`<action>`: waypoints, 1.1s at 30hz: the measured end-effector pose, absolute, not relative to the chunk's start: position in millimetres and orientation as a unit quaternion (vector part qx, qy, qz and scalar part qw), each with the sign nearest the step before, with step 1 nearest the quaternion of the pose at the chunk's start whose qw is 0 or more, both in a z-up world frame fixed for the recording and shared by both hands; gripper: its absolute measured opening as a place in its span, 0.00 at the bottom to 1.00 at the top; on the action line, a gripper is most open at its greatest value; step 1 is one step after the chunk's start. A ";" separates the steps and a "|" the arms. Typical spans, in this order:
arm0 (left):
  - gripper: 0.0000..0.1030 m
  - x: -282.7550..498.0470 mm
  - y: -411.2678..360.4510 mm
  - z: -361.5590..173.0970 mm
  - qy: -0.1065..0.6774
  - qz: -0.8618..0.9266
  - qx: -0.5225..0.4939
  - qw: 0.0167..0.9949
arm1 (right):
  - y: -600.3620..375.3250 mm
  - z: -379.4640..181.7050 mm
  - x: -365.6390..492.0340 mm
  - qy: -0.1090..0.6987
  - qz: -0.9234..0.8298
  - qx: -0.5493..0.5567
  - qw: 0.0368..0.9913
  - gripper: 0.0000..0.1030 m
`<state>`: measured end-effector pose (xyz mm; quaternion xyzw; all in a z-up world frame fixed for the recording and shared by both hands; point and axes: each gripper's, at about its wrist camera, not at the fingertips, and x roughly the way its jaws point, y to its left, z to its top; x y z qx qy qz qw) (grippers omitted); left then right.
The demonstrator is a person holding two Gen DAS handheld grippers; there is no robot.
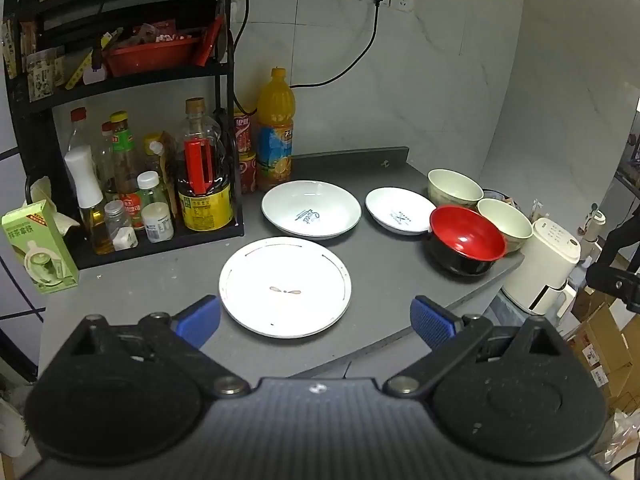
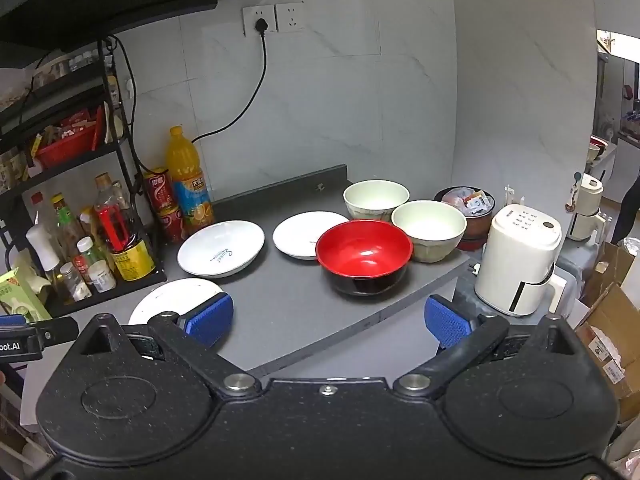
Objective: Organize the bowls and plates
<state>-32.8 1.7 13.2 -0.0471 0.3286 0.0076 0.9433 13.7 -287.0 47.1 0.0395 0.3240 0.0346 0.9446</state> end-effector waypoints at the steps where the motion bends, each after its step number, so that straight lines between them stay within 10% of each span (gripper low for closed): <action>1: 0.98 -32.4 1.0 13.3 0.329 0.009 -0.049 0.943 | -287.3 47.2 12.4 0.323 0.033 0.036 0.945 1.00; 33: 0.98 -38.7 -10.8 6.9 0.325 0.023 -0.056 0.944 | -295.3 50.8 19.5 0.330 0.039 0.038 0.943 1.00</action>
